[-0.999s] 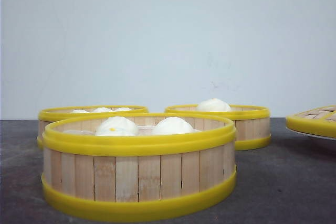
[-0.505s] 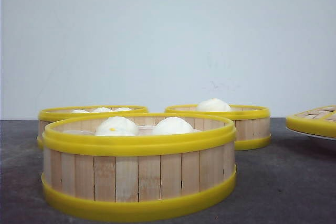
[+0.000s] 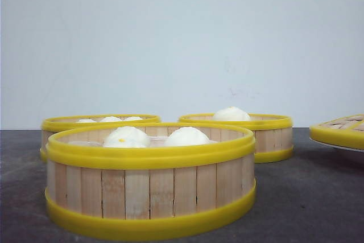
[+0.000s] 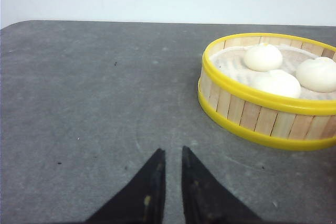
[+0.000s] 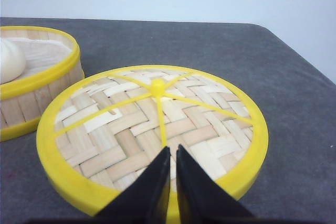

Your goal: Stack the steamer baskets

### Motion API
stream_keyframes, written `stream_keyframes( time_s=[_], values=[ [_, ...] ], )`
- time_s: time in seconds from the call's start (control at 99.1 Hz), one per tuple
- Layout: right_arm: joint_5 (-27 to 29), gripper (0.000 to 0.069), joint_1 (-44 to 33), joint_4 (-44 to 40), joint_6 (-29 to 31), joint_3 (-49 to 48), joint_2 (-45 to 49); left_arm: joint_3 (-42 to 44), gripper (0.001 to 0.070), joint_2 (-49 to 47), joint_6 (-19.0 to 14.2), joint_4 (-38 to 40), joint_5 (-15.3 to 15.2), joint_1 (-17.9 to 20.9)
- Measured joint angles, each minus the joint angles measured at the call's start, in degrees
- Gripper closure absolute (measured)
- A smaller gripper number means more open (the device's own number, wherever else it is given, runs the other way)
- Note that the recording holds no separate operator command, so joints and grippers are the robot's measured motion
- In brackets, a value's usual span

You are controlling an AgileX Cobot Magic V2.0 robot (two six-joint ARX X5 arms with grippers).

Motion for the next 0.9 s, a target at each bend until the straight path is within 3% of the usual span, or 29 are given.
stream_keyframes(
  time_s=[0.273,0.404,0.545,0.757,0.898],
  values=[
    [-0.94,0.0674,0.00,0.00,0.66,0.00,0.00,0.00,0.0679,0.00,-0.50,0.00,0.02,0.00],
    [-4.00,0.0674,0.00,0.02,4.46,0.00,0.00,0.00,0.0679,0.00,-4.92,0.02,0.04,0.00],
    [-7.26,0.0674,0.02,0.11,12.94,0.00,0.00,0.00,0.0679,0.00,-10.56,0.00,0.02,0.00],
    [-7.13,0.0674,0.02,0.31,19.63,0.00,0.00,0.00,0.0679,0.00,-15.30,0.31,0.09,0.00],
    [-4.83,0.0680,0.02,1.25,26.18,0.00,0.00,0.07,0.0685,0.00,-18.21,3.54,2.21,0.00]
  ],
)
